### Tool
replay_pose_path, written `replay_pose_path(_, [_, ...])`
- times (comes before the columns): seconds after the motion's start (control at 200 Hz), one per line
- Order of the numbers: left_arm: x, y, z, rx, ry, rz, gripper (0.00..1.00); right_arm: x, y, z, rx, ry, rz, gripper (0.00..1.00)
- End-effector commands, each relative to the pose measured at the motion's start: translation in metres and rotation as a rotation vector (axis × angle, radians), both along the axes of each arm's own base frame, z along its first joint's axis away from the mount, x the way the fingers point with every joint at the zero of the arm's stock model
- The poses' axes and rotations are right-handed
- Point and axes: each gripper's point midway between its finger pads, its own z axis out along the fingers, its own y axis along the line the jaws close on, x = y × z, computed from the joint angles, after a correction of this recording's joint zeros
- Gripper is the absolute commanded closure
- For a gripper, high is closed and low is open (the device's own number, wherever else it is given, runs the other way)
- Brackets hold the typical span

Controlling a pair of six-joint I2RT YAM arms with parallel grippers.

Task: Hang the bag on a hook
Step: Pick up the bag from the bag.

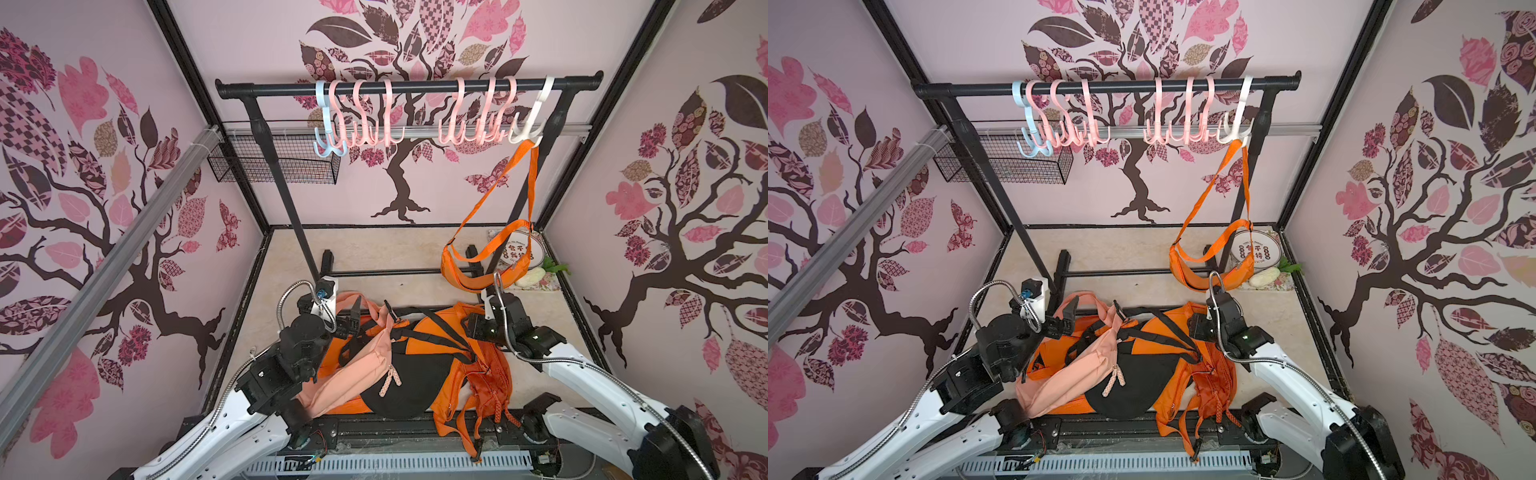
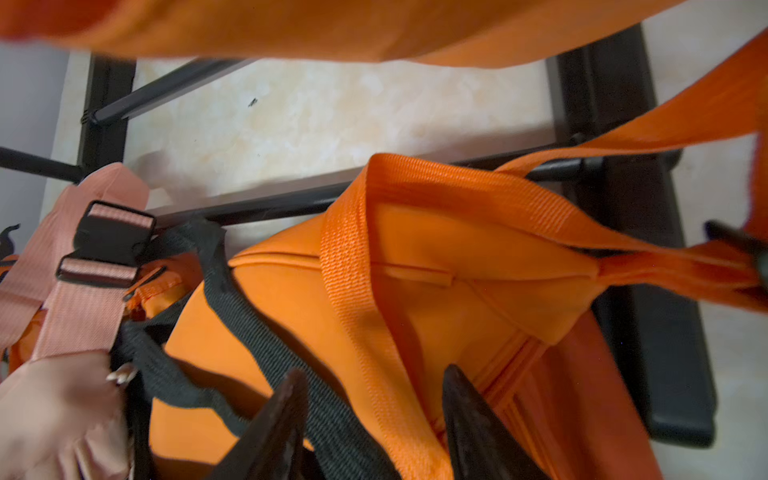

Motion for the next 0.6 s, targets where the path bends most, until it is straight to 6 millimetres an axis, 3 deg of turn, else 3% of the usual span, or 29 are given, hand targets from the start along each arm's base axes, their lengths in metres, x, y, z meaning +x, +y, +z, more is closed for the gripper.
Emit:
replay_pose_path(0.0, [0.000, 0.000, -0.005, -0.012, -0.006, 0.006, 0.04, 0.016, -0.009, 0.009, -0.064, -0.103, -0.036, 0.44])
replay_pose_path(0.305, [0.001, 0.000, -0.007, -0.008, -0.007, 0.008, 0.04, 0.003, 0.021, -0.023, 0.061, -0.029, 0.091, 0.47])
replay_pose_path(0.465, [0.001, 0.002, -0.006, -0.009, -0.013, 0.012, 0.04, -0.002, 0.014, -0.031, 0.022, -0.022, 0.088, 0.64])
replay_pose_path(0.595, [0.001, 0.000, -0.007, -0.009, -0.011, 0.008, 0.04, -0.003, 0.012, -0.021, 0.016, -0.048, 0.094, 0.82])
